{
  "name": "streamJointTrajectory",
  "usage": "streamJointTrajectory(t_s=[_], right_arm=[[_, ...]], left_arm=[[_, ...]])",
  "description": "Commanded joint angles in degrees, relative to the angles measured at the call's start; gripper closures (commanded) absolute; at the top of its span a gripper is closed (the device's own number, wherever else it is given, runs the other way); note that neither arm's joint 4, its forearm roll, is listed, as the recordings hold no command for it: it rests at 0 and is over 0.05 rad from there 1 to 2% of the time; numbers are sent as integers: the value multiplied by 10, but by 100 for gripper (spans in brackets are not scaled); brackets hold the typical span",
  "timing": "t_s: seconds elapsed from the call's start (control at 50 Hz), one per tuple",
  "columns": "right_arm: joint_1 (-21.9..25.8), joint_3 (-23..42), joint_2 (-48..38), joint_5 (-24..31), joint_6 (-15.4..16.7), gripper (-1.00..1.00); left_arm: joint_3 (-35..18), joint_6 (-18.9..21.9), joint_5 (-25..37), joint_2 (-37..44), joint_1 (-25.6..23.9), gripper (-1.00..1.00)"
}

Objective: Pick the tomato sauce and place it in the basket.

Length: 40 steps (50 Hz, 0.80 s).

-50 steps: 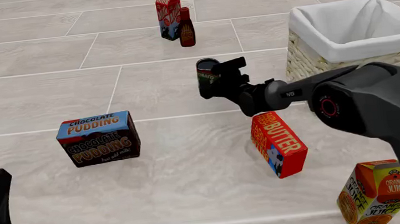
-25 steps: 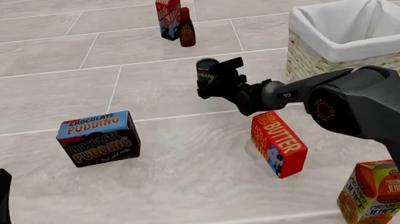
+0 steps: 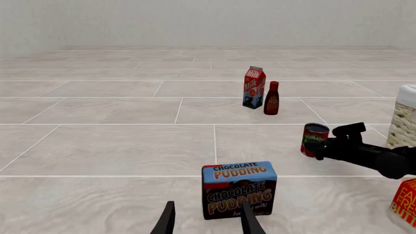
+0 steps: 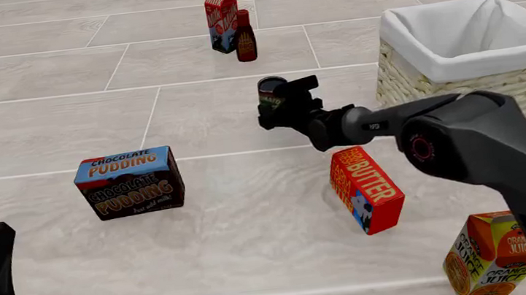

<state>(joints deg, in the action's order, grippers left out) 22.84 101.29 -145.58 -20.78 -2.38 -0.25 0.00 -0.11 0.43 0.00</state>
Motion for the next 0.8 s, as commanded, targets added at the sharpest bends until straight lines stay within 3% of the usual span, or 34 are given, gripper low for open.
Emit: streamJointTrajectory(t_s=[0.02, 0.54, 0.56, 0.8], right_arm=[[5, 21, -15, 14, -6, -100], [10, 36, -28, 24, -13, -100], [9, 31, -25, 20, -13, 100], [17, -24, 11, -5, -7, 100]], left_arm=[[0, 0, 0, 0, 0, -100], [0, 0, 0, 0, 0, -100], [0, 0, 0, 0, 0, -100], [0, 0, 0, 0, 0, -100]])
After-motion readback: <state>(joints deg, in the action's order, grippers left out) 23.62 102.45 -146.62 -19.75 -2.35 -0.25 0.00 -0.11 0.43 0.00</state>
